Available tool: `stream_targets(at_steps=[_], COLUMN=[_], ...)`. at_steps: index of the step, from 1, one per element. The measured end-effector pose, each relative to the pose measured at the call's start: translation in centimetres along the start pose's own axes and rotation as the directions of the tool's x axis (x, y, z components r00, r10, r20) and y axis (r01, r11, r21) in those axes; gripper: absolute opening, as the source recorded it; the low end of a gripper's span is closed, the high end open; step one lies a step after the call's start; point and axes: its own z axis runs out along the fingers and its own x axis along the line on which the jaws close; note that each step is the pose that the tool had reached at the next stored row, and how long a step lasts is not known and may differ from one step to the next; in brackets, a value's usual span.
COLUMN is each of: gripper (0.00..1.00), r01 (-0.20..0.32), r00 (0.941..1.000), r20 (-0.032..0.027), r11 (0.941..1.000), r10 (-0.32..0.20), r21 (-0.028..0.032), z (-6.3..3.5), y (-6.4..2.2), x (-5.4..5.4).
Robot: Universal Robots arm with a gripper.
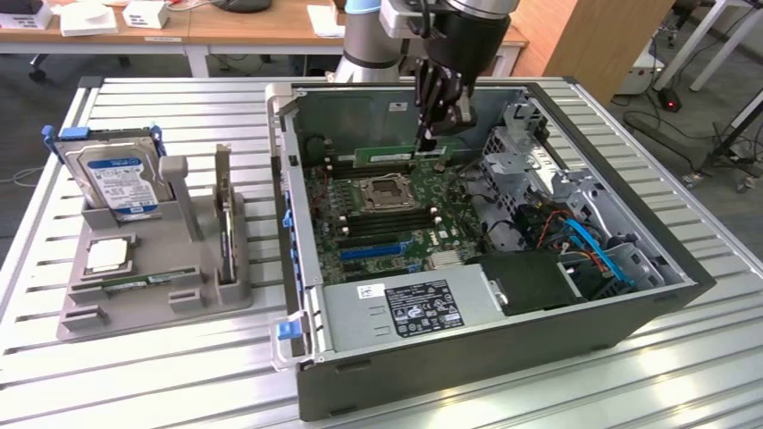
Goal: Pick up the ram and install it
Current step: 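Insert the ram into the slot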
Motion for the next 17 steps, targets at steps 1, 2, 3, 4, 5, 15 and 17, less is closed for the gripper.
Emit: stream_targets(at_steps=[1, 2, 3, 4, 5, 15, 17], gripper=[0.11, 0.11, 0.11, 0.11, 0.11, 0.11, 0.11], r01=[0.000, 0.000, 0.000, 0.000, 0.000, 0.000, 0.000], r00=[1.0000, 1.0000, 1.0000, 1.0000, 1.0000, 1.0000, 1.0000], r20=[0.0000, -0.0001, -0.0002, -0.0002, -0.0002, 0.0000, 0.0003], r11=[1.0000, 1.0000, 1.0000, 1.0000, 1.0000, 1.0000, 1.0000], r10=[0.000, 0.000, 0.000, 0.000, 0.000, 0.000, 0.000], r21=[0.0001, 0.0000, -0.0001, 0.0000, 0.0000, 0.0001, 0.0001], z=[0.10, 0.17, 0.21, 0.24, 0.27, 0.41, 0.53], y=[-0.01, -0.01, -0.01, -0.02, -0.02, -0.03, -0.03], x=[0.00, 0.00, 0.00, 0.01, 0.01, 0.01, 0.01])
